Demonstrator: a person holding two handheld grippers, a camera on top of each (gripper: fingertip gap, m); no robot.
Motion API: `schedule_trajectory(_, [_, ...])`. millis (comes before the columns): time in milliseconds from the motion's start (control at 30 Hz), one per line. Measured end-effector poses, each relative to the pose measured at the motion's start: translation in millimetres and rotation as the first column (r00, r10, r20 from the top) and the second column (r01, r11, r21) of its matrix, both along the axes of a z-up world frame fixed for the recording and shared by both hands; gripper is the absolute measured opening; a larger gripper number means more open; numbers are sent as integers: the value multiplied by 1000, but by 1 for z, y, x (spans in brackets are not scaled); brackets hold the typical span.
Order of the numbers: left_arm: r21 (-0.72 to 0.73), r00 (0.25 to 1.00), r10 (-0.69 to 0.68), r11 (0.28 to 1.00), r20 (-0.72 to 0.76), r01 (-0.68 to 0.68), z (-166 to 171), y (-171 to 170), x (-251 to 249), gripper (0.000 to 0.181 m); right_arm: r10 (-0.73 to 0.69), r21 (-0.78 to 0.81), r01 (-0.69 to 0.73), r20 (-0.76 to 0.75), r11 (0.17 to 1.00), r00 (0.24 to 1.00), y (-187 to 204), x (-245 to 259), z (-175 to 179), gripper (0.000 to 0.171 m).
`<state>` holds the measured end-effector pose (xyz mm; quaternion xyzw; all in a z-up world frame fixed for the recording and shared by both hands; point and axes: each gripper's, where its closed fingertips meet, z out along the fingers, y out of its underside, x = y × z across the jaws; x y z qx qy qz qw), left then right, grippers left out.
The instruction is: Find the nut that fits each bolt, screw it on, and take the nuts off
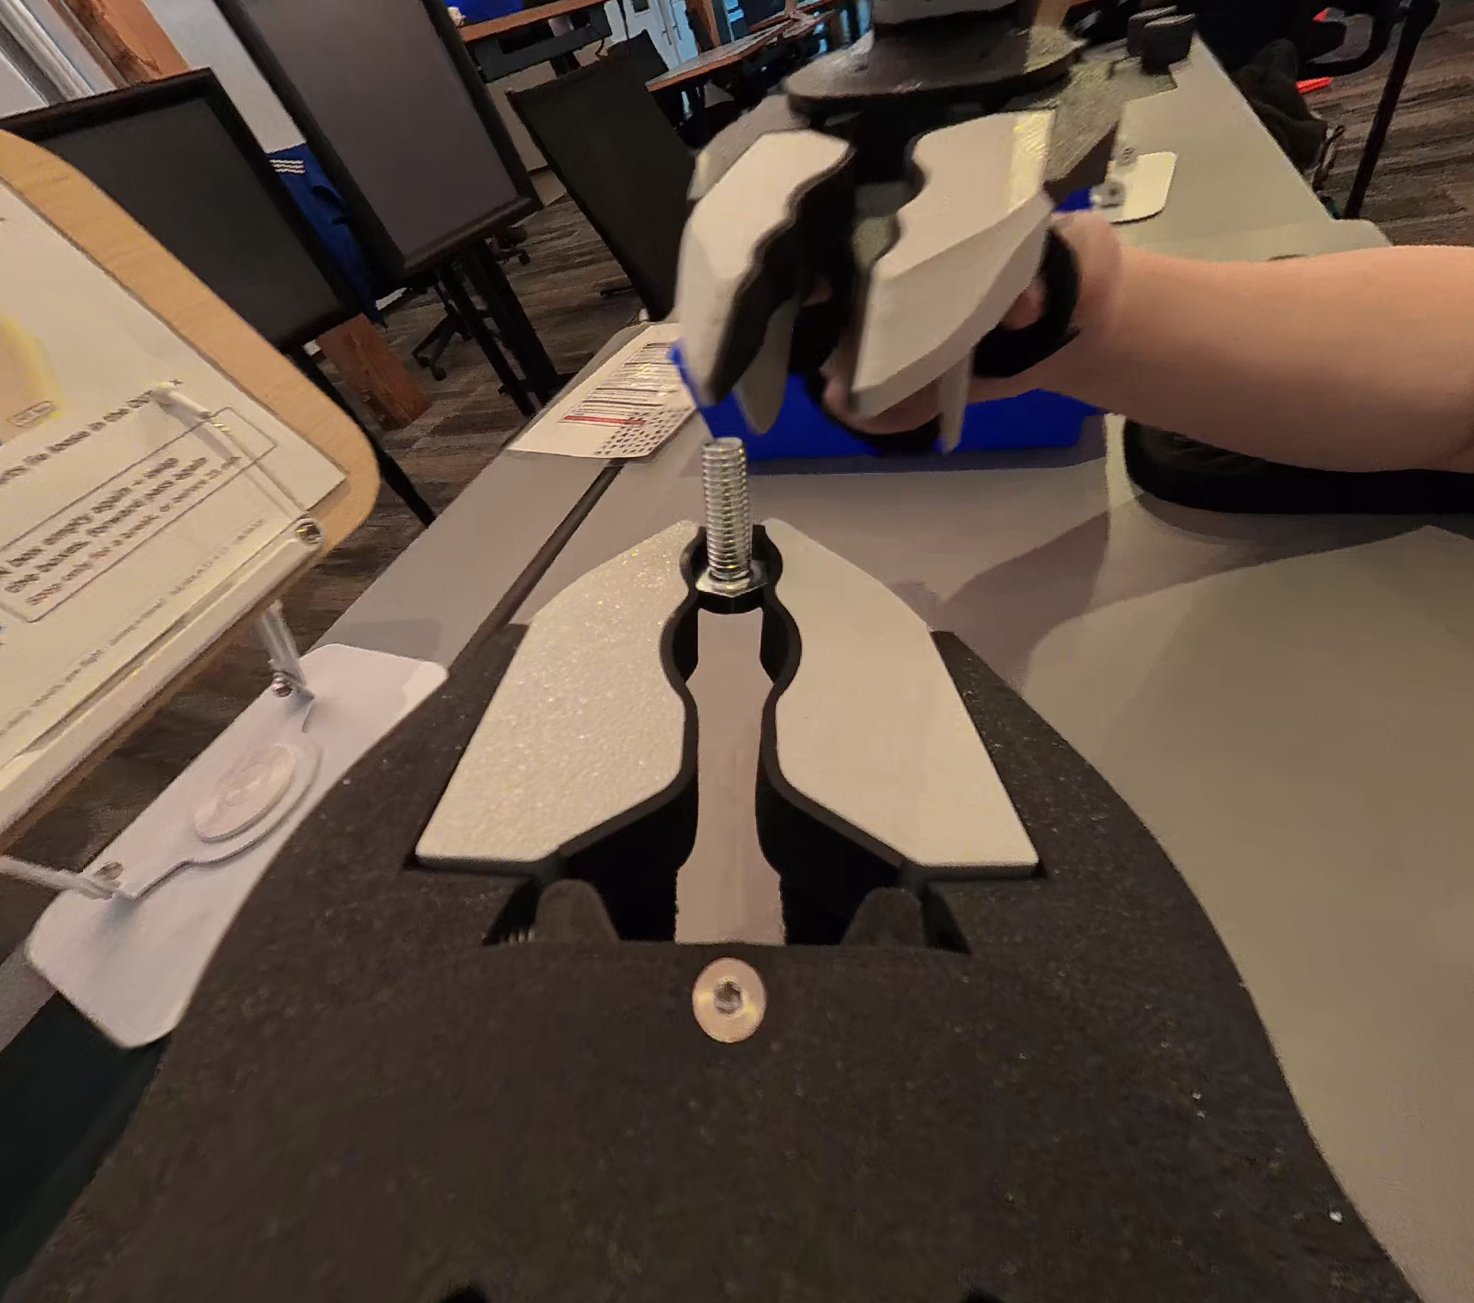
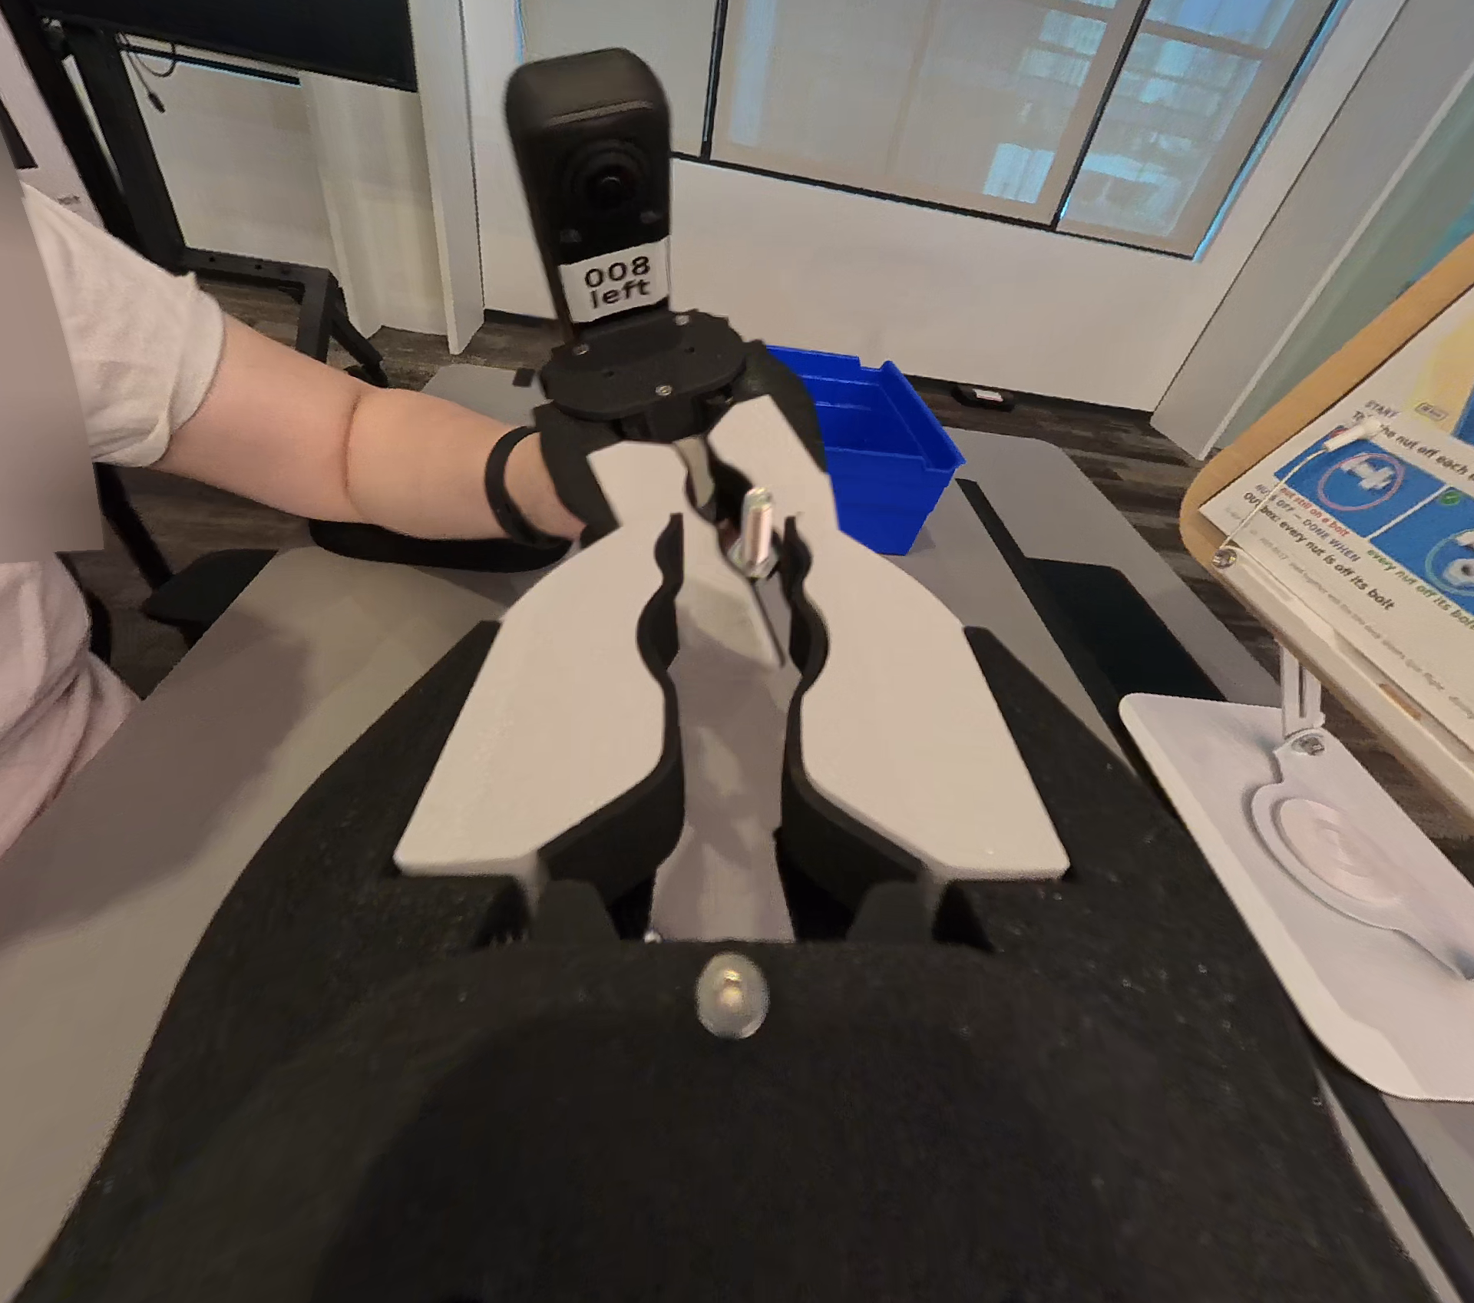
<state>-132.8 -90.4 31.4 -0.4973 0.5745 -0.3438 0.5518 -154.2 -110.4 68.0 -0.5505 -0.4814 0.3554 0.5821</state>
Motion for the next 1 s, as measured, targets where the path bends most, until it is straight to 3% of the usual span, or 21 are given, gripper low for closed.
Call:
schedule_trajectory(100, [3, 998, 60, 998, 16, -60, 13, 19, -16, 10, 65, -32, -62, 109, 998, 992, -9, 11, -9, 23])
schedule_trajectory(200, [-24, 994, 109, 994, 34, -108, 24, 38, -33, 10, 147, -188, -90, 315, 978, 938, -13, 21, -55, 24])
schedule_trajectory(400, [-33, 987, 158, 987, -7, -158, 24, 57, -48, 10, 260, -280, -90, 659, 956, 706, -12, 20, -168, 24])
schedule_trajectory(600, [-41, 985, 161, 986, -62, -164, 12, 59, -44, 10, 258, -263, -97, 696, 960, 670, -6, 2, -205, 22])
schedule_trajectory(1000, [-43, 982, 176, 983, -69, -179, 13, 60, -46, 10, 229, -335, 53, 741, 941, 632, -2, 5, -217, 20])
